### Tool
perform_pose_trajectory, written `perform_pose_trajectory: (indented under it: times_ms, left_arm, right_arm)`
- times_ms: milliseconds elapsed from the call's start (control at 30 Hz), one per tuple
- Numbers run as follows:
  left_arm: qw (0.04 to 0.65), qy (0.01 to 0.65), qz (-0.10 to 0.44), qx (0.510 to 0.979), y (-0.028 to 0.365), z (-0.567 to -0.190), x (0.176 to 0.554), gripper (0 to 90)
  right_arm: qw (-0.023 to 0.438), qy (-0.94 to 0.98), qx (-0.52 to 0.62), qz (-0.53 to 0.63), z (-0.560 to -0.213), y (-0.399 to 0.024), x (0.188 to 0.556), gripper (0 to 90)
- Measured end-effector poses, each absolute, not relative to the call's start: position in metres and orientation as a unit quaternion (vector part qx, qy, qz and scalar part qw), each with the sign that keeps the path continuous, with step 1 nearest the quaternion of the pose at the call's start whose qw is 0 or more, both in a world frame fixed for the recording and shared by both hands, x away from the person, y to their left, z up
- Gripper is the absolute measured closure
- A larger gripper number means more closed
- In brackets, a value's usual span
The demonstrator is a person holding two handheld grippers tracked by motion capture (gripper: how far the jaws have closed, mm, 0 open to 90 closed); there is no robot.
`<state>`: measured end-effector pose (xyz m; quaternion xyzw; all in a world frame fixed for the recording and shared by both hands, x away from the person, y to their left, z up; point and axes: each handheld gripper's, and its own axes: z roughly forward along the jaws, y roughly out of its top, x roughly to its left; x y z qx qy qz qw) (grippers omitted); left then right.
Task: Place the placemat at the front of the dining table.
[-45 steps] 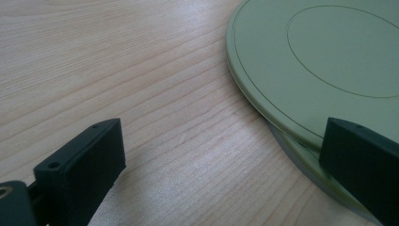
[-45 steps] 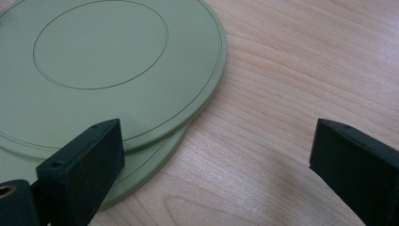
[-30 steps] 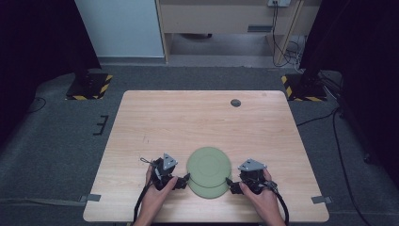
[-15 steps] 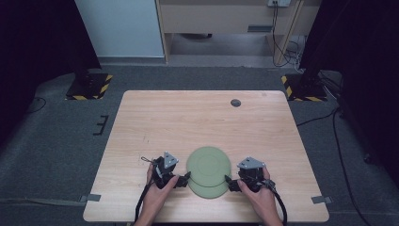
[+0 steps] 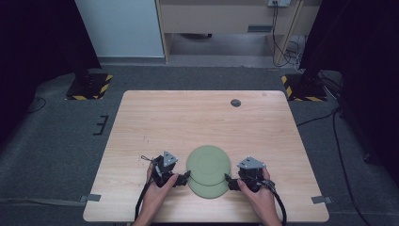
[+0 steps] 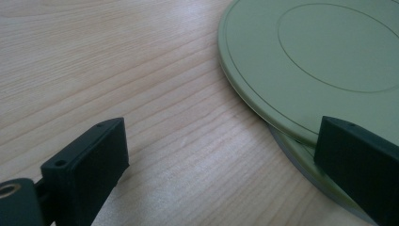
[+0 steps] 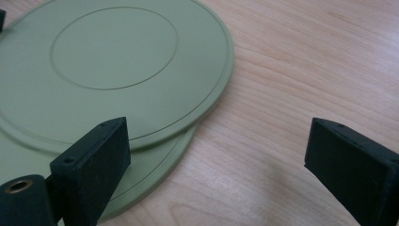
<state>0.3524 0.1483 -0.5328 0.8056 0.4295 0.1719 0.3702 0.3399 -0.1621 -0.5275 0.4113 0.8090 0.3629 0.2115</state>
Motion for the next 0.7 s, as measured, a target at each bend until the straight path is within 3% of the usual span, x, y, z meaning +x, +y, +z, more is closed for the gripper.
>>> perform_pose_trajectory:
  times_ms: [700]
  left_arm:
    - [0.367, 0.427, 0.177, 0.807, 0.142, -0.533, 0.357, 0.0]
  right_arm:
    - [0.209, 0.808, 0.416, 0.361, -0.531, -0.159, 0.348, 3.5]
